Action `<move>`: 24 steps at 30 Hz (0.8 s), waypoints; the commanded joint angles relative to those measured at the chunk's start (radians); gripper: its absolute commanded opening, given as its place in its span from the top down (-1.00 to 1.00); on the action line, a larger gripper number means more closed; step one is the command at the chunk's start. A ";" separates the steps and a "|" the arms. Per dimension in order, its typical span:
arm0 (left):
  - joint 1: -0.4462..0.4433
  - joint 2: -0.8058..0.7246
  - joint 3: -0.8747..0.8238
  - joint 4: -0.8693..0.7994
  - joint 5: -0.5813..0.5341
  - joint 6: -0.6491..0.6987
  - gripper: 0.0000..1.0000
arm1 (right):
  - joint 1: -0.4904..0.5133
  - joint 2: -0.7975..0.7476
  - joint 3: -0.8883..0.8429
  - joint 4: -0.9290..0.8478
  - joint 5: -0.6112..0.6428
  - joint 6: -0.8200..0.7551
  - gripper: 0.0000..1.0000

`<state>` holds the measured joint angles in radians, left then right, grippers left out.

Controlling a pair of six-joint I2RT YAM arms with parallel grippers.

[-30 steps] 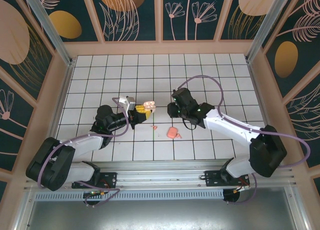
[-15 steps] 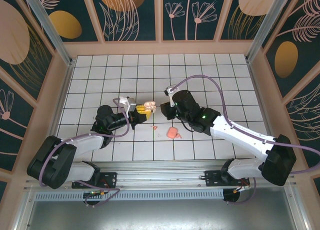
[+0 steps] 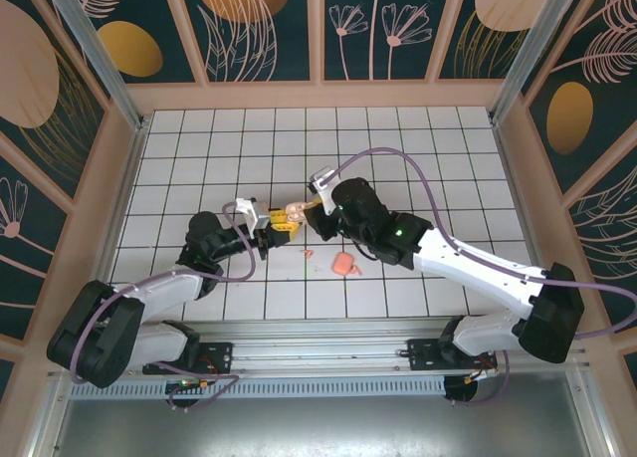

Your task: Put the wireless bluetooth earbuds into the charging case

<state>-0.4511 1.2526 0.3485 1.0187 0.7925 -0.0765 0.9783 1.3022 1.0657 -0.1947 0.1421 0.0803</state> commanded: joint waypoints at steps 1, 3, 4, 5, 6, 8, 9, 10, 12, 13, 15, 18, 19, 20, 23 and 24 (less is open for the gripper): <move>-0.006 -0.027 -0.006 0.000 0.013 0.041 0.82 | 0.011 0.014 0.041 0.049 0.022 -0.028 0.58; -0.008 -0.031 -0.005 -0.002 0.012 0.042 0.83 | 0.012 0.020 0.046 0.051 0.024 -0.032 0.58; -0.011 -0.034 -0.004 -0.003 0.010 0.044 0.83 | 0.012 0.021 0.047 0.054 0.023 -0.034 0.58; -0.015 -0.035 -0.002 -0.008 0.007 0.048 0.83 | 0.013 0.023 0.048 0.057 0.021 -0.035 0.58; -0.018 -0.036 -0.001 -0.016 0.005 0.052 0.83 | 0.013 0.025 0.051 0.058 0.019 -0.037 0.58; -0.021 -0.038 0.000 -0.022 0.005 0.053 0.83 | 0.014 0.026 0.056 0.059 0.015 -0.039 0.58; -0.024 -0.039 -0.002 -0.022 0.006 0.053 0.83 | 0.014 0.027 0.056 0.061 0.013 -0.041 0.58; -0.026 -0.039 -0.002 -0.020 0.005 0.050 0.83 | 0.015 0.029 0.057 0.061 0.010 -0.042 0.58; -0.026 -0.044 -0.001 -0.019 0.001 0.047 0.83 | 0.016 0.033 0.059 0.055 0.005 -0.045 0.58; -0.027 -0.046 -0.001 -0.019 -0.001 0.046 0.83 | 0.016 0.035 0.059 0.051 0.005 -0.045 0.58; -0.026 -0.047 0.000 -0.016 -0.006 0.040 0.83 | 0.019 0.037 0.060 0.039 0.007 -0.048 0.58; -0.026 -0.045 0.002 -0.006 -0.009 0.027 0.83 | 0.022 0.034 0.057 0.028 0.011 -0.051 0.58; -0.027 -0.044 0.000 0.001 -0.008 0.025 0.83 | 0.022 0.032 0.055 0.024 0.012 -0.051 0.58; -0.027 -0.042 0.000 0.004 -0.008 0.022 0.83 | 0.022 0.031 0.053 0.023 0.011 -0.051 0.58; -0.027 -0.041 0.004 0.007 -0.007 0.015 0.83 | 0.022 0.029 0.050 0.020 0.011 -0.053 0.58; -0.027 -0.041 0.006 0.008 -0.007 0.015 0.83 | 0.024 0.031 0.050 0.018 0.008 -0.054 0.58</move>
<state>-0.4717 1.2255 0.3473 0.9905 0.7765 -0.0532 0.9913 1.3300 1.0931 -0.1696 0.1402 0.0418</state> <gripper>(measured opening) 0.184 0.212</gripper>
